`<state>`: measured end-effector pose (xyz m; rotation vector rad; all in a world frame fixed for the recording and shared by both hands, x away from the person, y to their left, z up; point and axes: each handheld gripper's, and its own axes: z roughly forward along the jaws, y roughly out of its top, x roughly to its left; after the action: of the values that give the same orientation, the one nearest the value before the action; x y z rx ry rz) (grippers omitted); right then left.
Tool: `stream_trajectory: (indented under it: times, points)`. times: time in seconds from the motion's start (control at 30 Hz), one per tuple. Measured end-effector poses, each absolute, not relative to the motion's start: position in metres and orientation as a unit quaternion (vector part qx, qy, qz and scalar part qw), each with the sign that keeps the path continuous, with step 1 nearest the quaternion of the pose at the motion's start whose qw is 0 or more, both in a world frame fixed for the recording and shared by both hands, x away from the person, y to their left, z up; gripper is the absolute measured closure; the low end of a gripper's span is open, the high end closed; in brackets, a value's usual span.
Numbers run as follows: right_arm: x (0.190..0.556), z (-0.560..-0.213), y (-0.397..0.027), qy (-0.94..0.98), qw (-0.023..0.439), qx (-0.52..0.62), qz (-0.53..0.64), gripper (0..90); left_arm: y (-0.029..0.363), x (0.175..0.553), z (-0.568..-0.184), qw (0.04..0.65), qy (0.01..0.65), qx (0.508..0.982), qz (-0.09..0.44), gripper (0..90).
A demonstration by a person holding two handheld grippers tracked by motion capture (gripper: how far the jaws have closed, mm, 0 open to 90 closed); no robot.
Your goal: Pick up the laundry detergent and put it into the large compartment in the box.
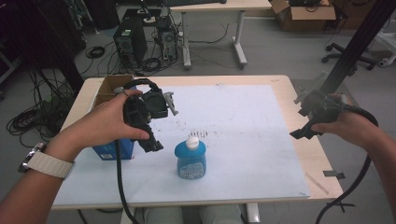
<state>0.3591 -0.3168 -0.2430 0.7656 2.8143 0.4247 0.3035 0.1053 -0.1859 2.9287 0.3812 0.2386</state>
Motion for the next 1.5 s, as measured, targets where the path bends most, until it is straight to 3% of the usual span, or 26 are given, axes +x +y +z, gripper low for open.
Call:
stream_trajectory:
  times: [0.9,1.5]
  points:
    - [0.350,-0.232,-0.301,0.952,0.106,0.247,0.150,10.9,0.093,0.300,-0.159,0.114,0.119,0.981,0.103,6.2]
    - [0.349,-0.238,-0.308,0.949,0.106,0.256,0.149,10.9,0.065,0.309,-0.171,0.131,0.070,0.983,0.105,5.1]
